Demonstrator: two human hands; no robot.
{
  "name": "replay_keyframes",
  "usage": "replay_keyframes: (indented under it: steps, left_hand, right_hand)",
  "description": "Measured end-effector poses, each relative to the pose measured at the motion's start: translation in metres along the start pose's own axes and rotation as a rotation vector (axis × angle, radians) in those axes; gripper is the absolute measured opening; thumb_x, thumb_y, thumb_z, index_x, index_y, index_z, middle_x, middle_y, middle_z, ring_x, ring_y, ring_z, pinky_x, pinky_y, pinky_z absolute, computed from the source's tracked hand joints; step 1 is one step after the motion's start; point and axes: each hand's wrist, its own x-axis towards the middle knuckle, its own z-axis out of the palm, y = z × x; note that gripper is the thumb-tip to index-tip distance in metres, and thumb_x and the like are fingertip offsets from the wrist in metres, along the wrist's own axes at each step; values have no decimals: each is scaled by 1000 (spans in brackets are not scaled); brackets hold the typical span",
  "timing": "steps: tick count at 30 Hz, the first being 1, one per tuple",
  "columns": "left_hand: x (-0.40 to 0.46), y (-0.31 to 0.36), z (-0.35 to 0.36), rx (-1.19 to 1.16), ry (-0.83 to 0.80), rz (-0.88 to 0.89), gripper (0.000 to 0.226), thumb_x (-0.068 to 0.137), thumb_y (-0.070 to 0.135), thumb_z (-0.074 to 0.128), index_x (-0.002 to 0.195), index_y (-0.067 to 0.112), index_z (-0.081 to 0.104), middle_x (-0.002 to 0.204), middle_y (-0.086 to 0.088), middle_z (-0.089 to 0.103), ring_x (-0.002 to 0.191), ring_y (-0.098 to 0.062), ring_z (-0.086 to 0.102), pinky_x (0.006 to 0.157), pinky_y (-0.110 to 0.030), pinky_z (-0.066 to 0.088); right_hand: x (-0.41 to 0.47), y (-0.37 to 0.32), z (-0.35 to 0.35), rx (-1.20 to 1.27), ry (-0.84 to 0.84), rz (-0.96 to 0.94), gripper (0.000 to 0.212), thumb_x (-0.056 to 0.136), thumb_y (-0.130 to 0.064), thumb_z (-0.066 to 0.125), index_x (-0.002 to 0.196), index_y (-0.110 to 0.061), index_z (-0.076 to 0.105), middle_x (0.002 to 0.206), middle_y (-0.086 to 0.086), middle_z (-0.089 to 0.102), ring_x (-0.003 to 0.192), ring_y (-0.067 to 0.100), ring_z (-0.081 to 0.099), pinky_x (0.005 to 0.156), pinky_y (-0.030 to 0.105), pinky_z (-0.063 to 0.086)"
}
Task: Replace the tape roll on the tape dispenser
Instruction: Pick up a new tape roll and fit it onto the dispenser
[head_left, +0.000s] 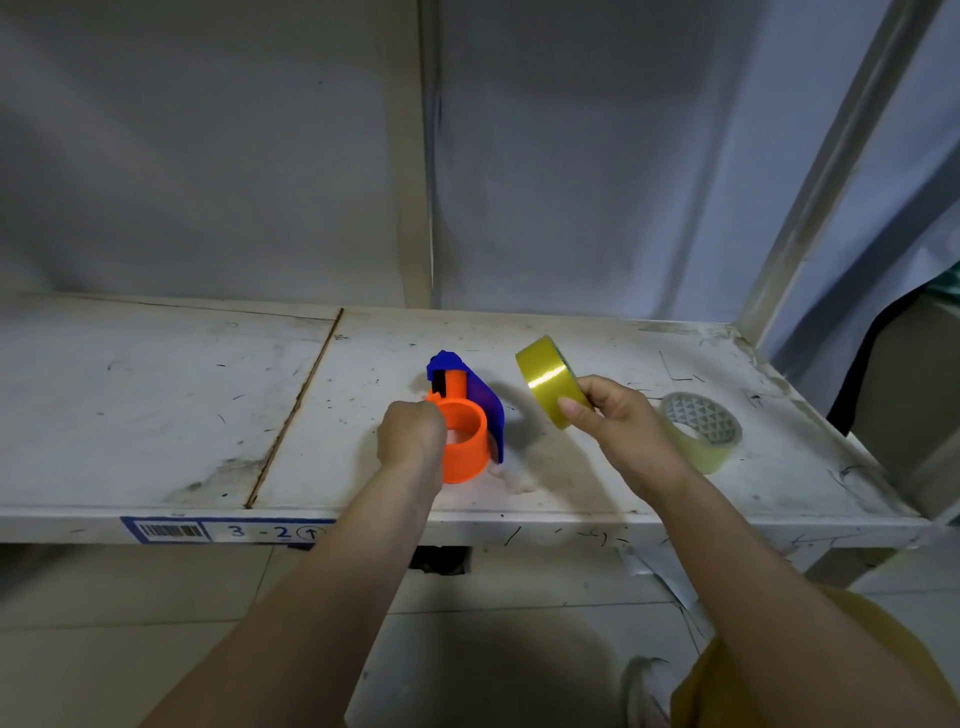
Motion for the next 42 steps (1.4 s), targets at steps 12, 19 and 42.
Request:
replay_keyframes:
  steps: [12, 19, 42]
  left_hand:
    - [-42, 23, -4, 95, -343, 706, 37, 91, 31, 60, 127, 24, 59, 129, 7, 57, 121, -12, 50, 104, -43, 45]
    - [-35, 24, -8, -4, -329, 666, 21, 93, 15, 57, 108, 19, 71, 113, -2, 70, 108, -19, 62, 76, -28, 55]
    - [-13, 23, -18, 319, 20, 601, 22, 94, 9, 40, 97, 5, 61, 97, -10, 64, 81, -19, 53, 65, -29, 41]
  right_hand:
    - [0, -8, 11, 239, -181, -62, 17, 88, -12, 61, 99, 1, 65, 97, 16, 65, 92, 23, 59, 93, 37, 47]
    - [-1, -6, 12, 289, -211, -36, 15, 85, -15, 62, 95, -9, 70, 97, 16, 67, 94, 26, 59, 96, 43, 46]
    - [3, -19, 17, 88, -194, -52, 16, 88, -11, 63, 97, 0, 68, 93, 17, 64, 88, 23, 56, 91, 41, 47]
